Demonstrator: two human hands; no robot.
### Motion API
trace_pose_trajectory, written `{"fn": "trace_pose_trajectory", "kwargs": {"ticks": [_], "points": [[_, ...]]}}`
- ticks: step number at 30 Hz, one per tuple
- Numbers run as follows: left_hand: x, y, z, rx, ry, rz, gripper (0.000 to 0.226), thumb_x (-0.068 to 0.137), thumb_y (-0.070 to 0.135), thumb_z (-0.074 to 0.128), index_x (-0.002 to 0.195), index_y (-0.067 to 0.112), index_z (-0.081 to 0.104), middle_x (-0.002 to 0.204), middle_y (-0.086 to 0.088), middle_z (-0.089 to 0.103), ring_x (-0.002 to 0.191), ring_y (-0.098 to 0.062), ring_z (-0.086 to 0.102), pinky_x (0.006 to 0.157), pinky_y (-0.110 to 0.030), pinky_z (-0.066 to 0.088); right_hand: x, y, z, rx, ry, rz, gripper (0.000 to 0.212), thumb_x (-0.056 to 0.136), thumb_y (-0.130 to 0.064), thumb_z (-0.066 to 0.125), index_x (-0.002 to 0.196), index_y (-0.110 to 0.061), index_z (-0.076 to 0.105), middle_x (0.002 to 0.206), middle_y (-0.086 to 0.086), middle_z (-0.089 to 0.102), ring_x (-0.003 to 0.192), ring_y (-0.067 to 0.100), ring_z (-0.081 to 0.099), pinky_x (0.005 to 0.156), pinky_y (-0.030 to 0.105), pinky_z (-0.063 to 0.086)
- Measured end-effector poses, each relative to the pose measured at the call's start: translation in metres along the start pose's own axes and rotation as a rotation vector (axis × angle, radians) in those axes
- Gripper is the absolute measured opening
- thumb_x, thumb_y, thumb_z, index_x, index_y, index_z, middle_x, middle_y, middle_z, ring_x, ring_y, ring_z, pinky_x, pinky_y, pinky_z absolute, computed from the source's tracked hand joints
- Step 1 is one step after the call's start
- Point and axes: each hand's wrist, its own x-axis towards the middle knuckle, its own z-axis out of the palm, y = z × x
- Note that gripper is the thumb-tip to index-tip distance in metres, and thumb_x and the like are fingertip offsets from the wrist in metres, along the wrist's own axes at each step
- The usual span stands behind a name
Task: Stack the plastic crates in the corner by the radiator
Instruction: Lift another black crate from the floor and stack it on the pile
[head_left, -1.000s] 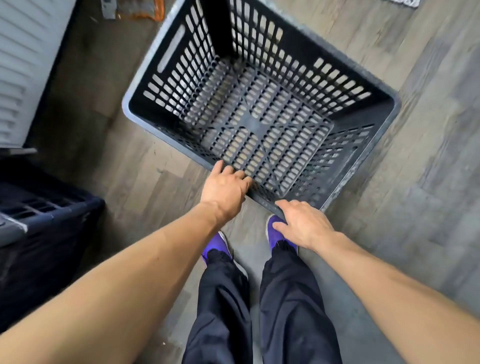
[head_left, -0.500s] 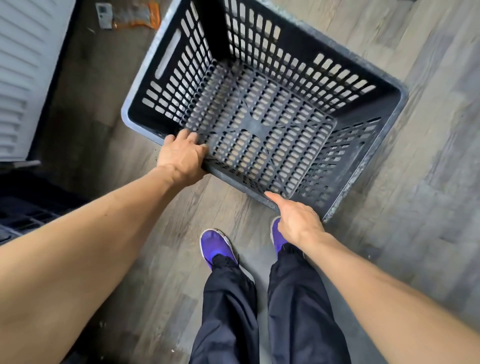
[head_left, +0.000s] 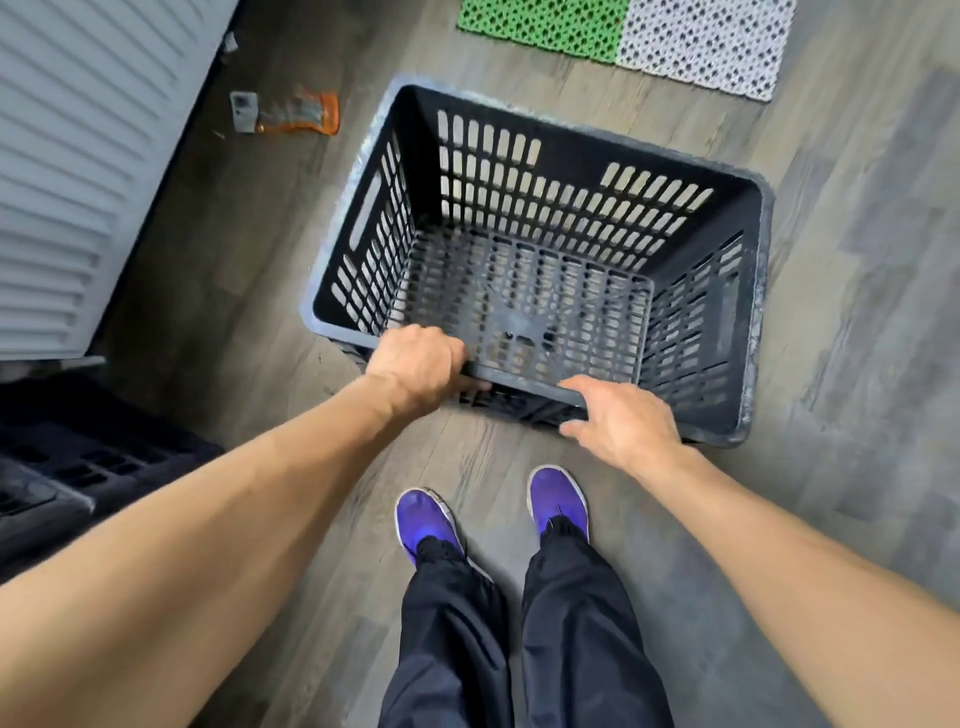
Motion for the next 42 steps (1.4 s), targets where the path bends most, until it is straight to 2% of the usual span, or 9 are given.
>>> {"fn": "trace_pose_trajectory", "kwargs": {"ticks": [5,11,15,18,22,27,29,33,42], "points": [[-0.011,0.030,-0.035,-0.010,-0.030,0.029,0.057,0.091,0.069,0.036,0.099,0.021,0.066,0.102,-0.007,0.071,0.096,-0.028,0.066,0.075,-0.035,0.045,-0.010,0.020,-0.054,-0.191,-0.011,-0.029,0.032,0.094,-0.040,0.057,0.123,-0.026,0.061,0.123,0.008,0.066,0.117,0.031,0.058,0.090,0.037,0.046],[-0.036,0.036,-0.073,-0.098,-0.062,0.029,0.058,0.093,0.067,0.033,0.114,0.020,0.062,0.111,-0.007,0.069,0.102,-0.030,0.064,0.081,-0.038,0.048,-0.035,0.024,-0.113,-0.296,-0.106,-0.096,0.050,0.091,-0.050,0.057,0.135,-0.028,0.053,0.132,0.004,0.061,0.123,0.028,0.055,0.093,0.038,0.044],[-0.073,0.037,-0.093,-0.141,-0.110,0.033,0.061,0.093,0.067,0.035,0.119,0.018,0.059,0.113,-0.007,0.068,0.104,-0.029,0.063,0.082,-0.038,0.047,-0.062,0.014,-0.128,-0.329,-0.146,-0.153,0.035,0.083,-0.052,0.062,0.108,-0.027,0.064,0.113,0.004,0.068,0.108,0.029,0.061,0.083,0.037,0.047],[-0.111,0.038,-0.106,-0.201,-0.160,-0.011,0.067,0.088,0.071,0.040,0.125,0.018,0.058,0.110,-0.005,0.069,0.100,-0.026,0.064,0.083,-0.037,0.049,-0.091,0.002,-0.134,-0.359,-0.177,-0.195,0.031,0.082,-0.051,0.061,0.101,-0.027,0.064,0.108,0.003,0.069,0.104,0.028,0.062,0.077,0.036,0.045],[-0.171,0.046,-0.128,-0.235,-0.142,-0.107,0.061,0.079,0.072,0.054,0.110,0.020,0.062,0.094,-0.001,0.070,0.080,-0.020,0.062,0.074,-0.034,0.051,-0.139,-0.021,-0.159,-0.397,-0.191,-0.260,0.032,0.081,-0.049,0.060,0.105,-0.028,0.064,0.107,0.001,0.069,0.105,0.027,0.063,0.076,0.034,0.043],[-0.250,0.054,-0.165,-0.265,-0.010,-0.254,0.047,0.080,0.067,0.058,0.095,0.023,0.058,0.082,0.004,0.066,0.074,-0.017,0.059,0.068,-0.032,0.049,-0.192,-0.060,-0.205,-0.441,-0.249,-0.285,0.036,0.075,-0.055,0.072,0.075,-0.022,0.058,0.072,-0.006,0.068,0.081,0.021,0.065,0.070,0.031,0.047],[-0.280,0.056,-0.177,-0.265,0.044,-0.294,0.045,0.080,0.067,0.058,0.095,0.024,0.059,0.080,0.006,0.066,0.074,-0.017,0.062,0.070,-0.033,0.052,-0.211,-0.080,-0.219,-0.521,-0.244,-0.313,0.041,0.070,-0.060,0.075,0.084,-0.023,0.065,0.080,-0.004,0.070,0.082,0.021,0.064,0.069,0.031,0.045],[-0.337,0.059,-0.196,-0.271,0.132,-0.398,0.045,0.082,0.066,0.056,0.095,0.024,0.058,0.078,0.006,0.064,0.072,-0.016,0.061,0.064,-0.031,0.048,-0.252,-0.114,-0.236,-0.695,-0.141,-0.423,0.058,0.077,-0.063,0.068,0.112,-0.017,0.064,0.110,0.003,0.070,0.101,0.027,0.065,0.078,0.036,0.047],[-0.460,0.056,-0.221,-0.299,0.296,-0.576,0.042,0.085,0.061,0.057,0.096,0.020,0.056,0.089,0.001,0.070,0.087,-0.024,0.067,0.065,-0.033,0.041,-0.351,-0.183,-0.257,-0.835,0.235,-0.745,0.036,0.086,-0.050,0.062,0.106,-0.020,0.063,0.099,0.001,0.071,0.093,0.024,0.066,0.080,0.038,0.053]]}}
